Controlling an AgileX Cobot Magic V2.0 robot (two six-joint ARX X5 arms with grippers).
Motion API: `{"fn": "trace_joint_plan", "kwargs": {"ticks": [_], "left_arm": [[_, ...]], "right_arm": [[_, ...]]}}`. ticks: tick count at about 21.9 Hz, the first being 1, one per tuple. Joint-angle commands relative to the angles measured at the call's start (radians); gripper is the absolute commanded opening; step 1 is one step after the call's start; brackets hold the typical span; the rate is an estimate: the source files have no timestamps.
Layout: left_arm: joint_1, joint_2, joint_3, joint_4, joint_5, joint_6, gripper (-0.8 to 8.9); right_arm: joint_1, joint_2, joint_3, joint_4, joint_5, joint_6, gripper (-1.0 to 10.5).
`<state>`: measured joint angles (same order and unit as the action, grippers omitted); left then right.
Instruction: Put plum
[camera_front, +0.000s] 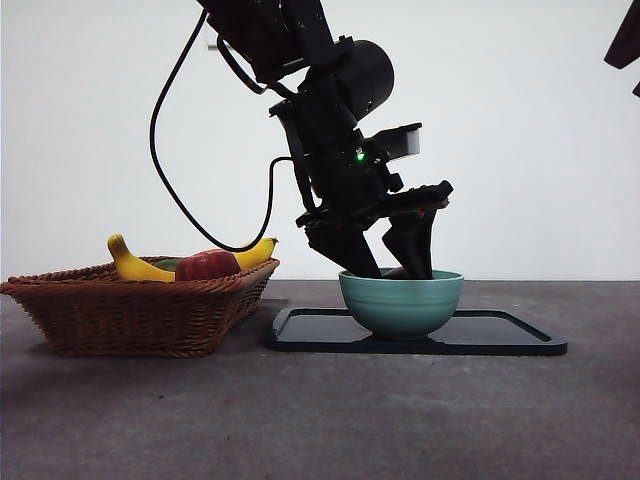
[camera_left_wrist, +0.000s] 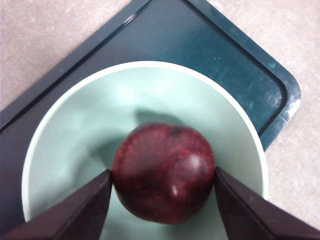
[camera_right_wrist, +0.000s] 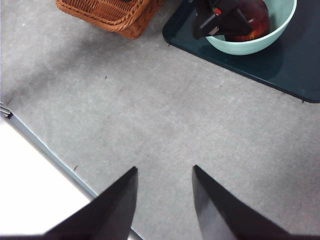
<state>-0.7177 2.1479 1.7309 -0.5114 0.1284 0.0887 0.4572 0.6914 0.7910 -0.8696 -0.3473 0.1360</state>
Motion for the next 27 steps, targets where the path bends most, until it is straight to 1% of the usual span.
{"fn": "trace_joint_plan", "kwargs": {"ticks": [1,2,5,7,11,14,20,23,27], "left_arm": [[-0.010,0.030,0.028,0.006,-0.002,0.011,2.73],[-0.010,0.030,0.028,0.010,-0.002,0.011,2.44],[-0.010,0.030,0.028,0.014,-0.002,0.011,2.34],[-0.010,0.030,0.028,0.011,-0.001,0.008,2.09],[-0.008,0.019,0.032,0.010,-0.002,0.006,2.09],[-0.004,-0.024,0.036,0.011,-0.001,0.005,2.09],[0.015,-0.191,0.040,-0.012,-0.001,0.000,2.13],[0.034,-0.310,0.040,-0.087,-0.001,-0.004,2.13],[0.100,-0.472,0.040,-0.209,-0.001,-0.058,2.13]], "right_arm": [[0.005,0.004,0.000,0.000,-0.004,-0.006,1.8],[0.005,0.004,0.000,0.000,-0.004,-0.006,1.8],[0.005,0.004,0.000,0.000,-0.004,-0.009,1.8],[0.005,0.004,0.000,0.000,-0.004,-0.013,1.8],[0.005,0.004,0.000,0.000,-0.004,-0.013,1.8],[0.005,0.004,0.000,0.000,-0.004,-0.013,1.8],[0.005,0.003,0.000,0.000,-0.004,-0.014,1.8],[0.005,-0.009,0.000,0.001,-0.003,-0.014,1.8],[0.005,-0.036,0.000,0.001,0.007,-0.013,1.8]]}}
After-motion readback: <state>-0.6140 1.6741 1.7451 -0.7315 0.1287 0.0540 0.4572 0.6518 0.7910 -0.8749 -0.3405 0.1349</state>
